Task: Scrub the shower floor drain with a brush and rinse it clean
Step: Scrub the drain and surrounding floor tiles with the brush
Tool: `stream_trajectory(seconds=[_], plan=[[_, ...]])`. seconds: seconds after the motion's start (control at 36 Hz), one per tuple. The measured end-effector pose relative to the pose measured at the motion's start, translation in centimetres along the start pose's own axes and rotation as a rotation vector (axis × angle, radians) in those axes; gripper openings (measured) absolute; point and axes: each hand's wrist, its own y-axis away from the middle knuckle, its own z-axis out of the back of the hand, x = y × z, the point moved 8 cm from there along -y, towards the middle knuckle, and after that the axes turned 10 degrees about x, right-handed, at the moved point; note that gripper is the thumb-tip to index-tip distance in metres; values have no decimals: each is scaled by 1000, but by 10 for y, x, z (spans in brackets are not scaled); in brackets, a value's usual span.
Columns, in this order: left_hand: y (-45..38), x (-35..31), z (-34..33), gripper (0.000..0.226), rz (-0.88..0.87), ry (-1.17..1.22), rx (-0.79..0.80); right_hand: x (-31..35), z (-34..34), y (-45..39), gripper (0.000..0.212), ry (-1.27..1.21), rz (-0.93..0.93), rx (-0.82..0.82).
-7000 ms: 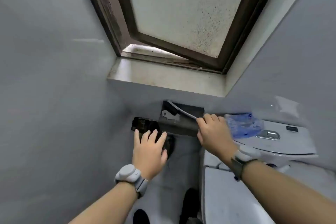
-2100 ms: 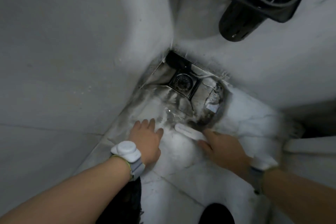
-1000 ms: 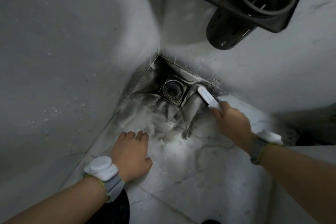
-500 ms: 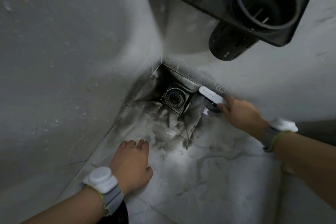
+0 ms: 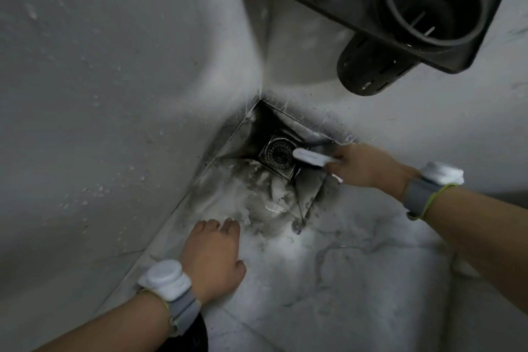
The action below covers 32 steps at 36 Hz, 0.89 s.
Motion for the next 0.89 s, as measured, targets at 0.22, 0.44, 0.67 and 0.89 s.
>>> stream_trajectory(seconds=[0.22,0.44,0.67,0.89], plan=[[1,1,3,79,0,-16,18,18,9,9,32,80,5,-52],[-1,2,6,76,-1,-17,13,23,17,12,29,46,12,-4],[-3,2,6,73,0,-23,21,16,14,9,36,51,-26,-16],[-2,0,6,67,7,-39,41,16,15,0,45,65,-59,3]])
